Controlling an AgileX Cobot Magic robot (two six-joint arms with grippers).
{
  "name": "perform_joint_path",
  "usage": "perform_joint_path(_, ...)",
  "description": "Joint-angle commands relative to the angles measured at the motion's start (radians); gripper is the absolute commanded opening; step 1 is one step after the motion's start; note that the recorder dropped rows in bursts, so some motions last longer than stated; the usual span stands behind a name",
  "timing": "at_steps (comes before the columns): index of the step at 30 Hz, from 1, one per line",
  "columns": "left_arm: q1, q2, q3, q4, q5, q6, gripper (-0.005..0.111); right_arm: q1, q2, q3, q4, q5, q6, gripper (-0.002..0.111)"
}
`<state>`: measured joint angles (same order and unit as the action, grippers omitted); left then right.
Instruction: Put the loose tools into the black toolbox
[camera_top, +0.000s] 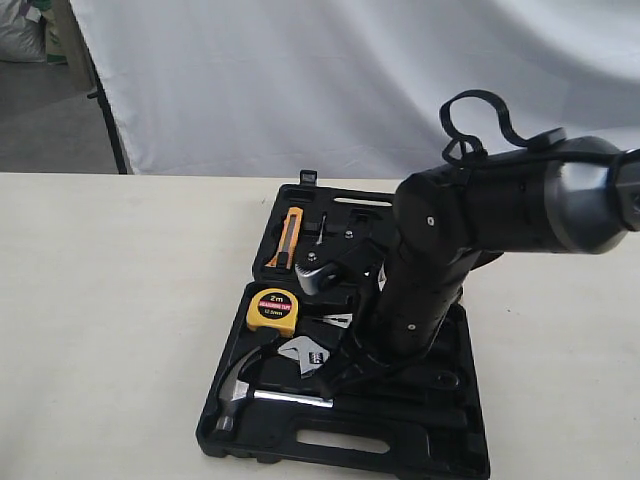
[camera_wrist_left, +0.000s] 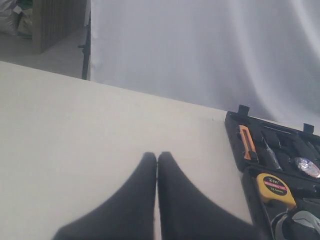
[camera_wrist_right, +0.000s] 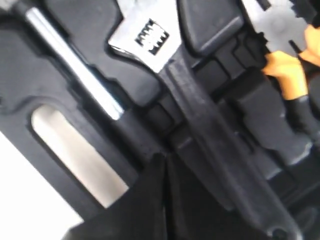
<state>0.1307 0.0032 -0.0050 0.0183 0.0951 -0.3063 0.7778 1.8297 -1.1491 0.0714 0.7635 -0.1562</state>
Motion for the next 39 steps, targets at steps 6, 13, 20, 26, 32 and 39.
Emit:
perform_joint_path(6,0.025,-0.003,-0.003,0.004,-0.007,-0.005,0.001,0.031,0.013,0.0,0.023,-0.052,-0.001,0.0)
perform_joint_path(13,0.025,-0.003,-0.003,0.004,-0.007,-0.005,0.001,-0.052,0.12,0.0,-0.018,-0.18,0.001,0.0)
perform_joint_path(20,0.025,-0.003,-0.003,0.004,-0.007,-0.005,0.001,-0.055,0.1,-0.004,-0.017,-0.115,0.003,0.0)
perform_joint_path(26,0.025,-0.003,-0.003,0.004,-0.007,-0.005,0.001,-0.055,0.06,-0.062,0.065,-0.102,0.003,0.0)
perform_joint_path(32,0.025,-0.003,-0.003,0.004,-0.007,-0.005,0.001,-0.055,0.079,-0.067,0.072,-0.146,0.003,0.0)
perform_joint_path(39,0.025,-0.003,-0.003,0.004,-0.007,-0.005,0.001,-0.055,0.207,-0.067,0.051,-0.146,0.0,0.0)
